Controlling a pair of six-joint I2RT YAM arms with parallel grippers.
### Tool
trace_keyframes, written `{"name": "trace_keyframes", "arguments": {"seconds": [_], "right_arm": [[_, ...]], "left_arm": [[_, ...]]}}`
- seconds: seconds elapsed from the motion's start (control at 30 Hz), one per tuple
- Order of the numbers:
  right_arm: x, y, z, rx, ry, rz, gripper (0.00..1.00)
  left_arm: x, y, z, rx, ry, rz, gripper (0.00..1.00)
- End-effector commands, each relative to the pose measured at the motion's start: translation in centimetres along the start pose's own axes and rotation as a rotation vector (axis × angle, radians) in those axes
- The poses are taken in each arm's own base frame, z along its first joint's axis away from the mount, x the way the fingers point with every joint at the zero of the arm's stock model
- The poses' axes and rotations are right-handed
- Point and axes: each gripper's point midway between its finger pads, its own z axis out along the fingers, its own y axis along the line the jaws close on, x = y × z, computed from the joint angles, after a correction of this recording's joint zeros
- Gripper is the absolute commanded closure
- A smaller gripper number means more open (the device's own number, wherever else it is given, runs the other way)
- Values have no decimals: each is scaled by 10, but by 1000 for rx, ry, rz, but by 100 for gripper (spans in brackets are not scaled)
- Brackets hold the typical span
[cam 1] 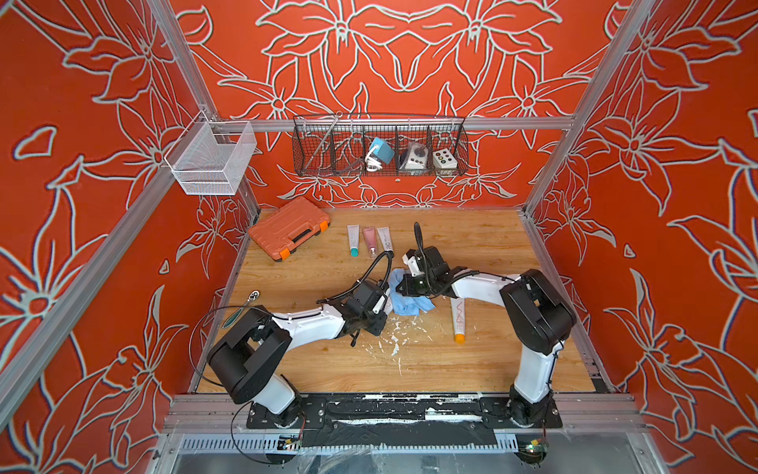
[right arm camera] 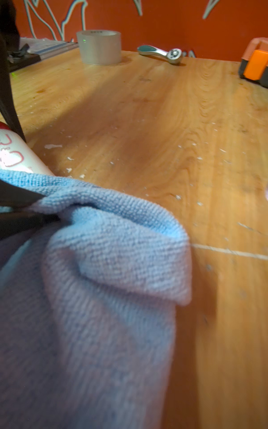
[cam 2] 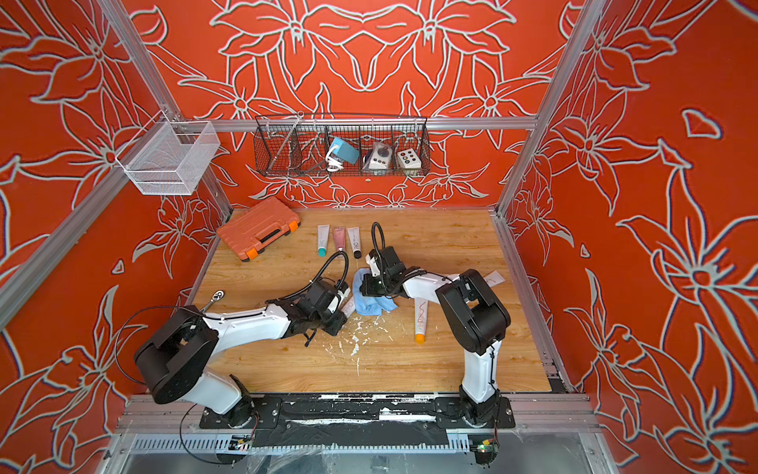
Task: Wipe the surface of the toothpaste tube
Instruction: Wipe the dirt from the toothpaste tube, then move the toothpaste to the center of the board.
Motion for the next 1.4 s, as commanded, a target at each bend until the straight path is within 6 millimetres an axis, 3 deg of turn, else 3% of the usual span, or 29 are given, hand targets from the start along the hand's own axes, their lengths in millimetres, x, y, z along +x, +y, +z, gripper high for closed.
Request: {"name": "trace_keyframes", "arguments": {"seconds": [0.0,0.2,0.37,0.67,0.8,1.07,1.37], "right_arm": [[26,2,12,-25,56,13,100],[58,8,18,-60,83,58,100],[76,28,15,-117,77,83,100],[97,60,8,-197,64,99,100],[102,63,6,-206,66,98,100],[96,59,-8,-149,54,53,100],[61,42,-77,60,-51,-53,100]], "left_arm": [[-8,-5,-2,21,-28,12,86],[-8,-4,-2,16,-30,10,86],[-8,-3,-2,14,-29,6,86],[-8,-2,-1,10,-31,-2,87],[-8,-3,-1,17,-32,-6,87],[-8,-7,1,45,-36,-55,86],[-24,-10,8,32,-59,-173,90]]}}
